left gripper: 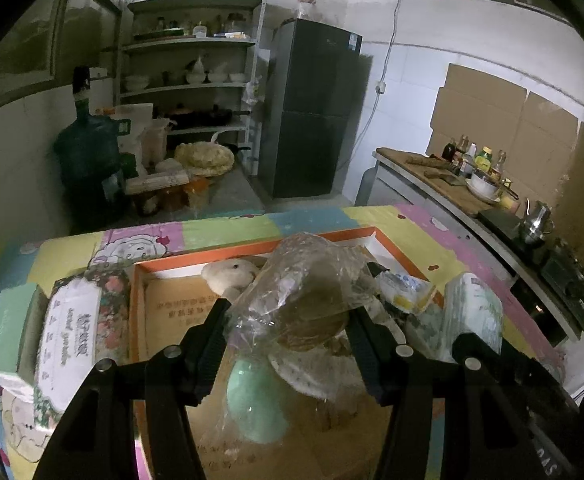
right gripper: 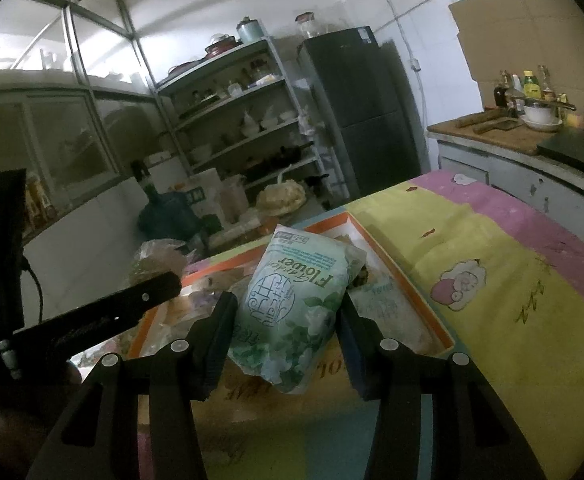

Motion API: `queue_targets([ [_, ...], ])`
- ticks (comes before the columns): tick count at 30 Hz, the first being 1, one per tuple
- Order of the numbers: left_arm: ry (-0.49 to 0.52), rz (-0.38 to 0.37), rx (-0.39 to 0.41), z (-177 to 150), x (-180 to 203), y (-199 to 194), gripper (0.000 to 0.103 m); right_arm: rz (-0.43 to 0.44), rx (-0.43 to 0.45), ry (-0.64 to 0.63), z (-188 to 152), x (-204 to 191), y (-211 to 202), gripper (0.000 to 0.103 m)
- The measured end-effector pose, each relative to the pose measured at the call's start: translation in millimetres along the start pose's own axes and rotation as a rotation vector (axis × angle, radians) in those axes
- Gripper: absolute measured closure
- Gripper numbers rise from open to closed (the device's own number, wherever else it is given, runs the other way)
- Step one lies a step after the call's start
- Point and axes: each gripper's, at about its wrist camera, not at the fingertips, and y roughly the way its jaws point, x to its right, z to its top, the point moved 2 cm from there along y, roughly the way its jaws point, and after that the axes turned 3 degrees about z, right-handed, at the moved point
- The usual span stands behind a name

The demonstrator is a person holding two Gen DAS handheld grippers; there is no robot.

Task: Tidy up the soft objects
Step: 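Carry the clear plastic bag with the left tool while the right tool carries the Flower packet to the tray, then open the left tool to drop the plastic bag into the tray while the right tool releases the Flower packet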

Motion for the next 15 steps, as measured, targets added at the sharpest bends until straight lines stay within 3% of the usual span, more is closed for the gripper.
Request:
queue_targets([
  [15, 0.026, 0.017, -0.070, -1, 5, 40, 0.045, 0.008, -0.070, 0.006, -5, 11, 34, 0.053],
])
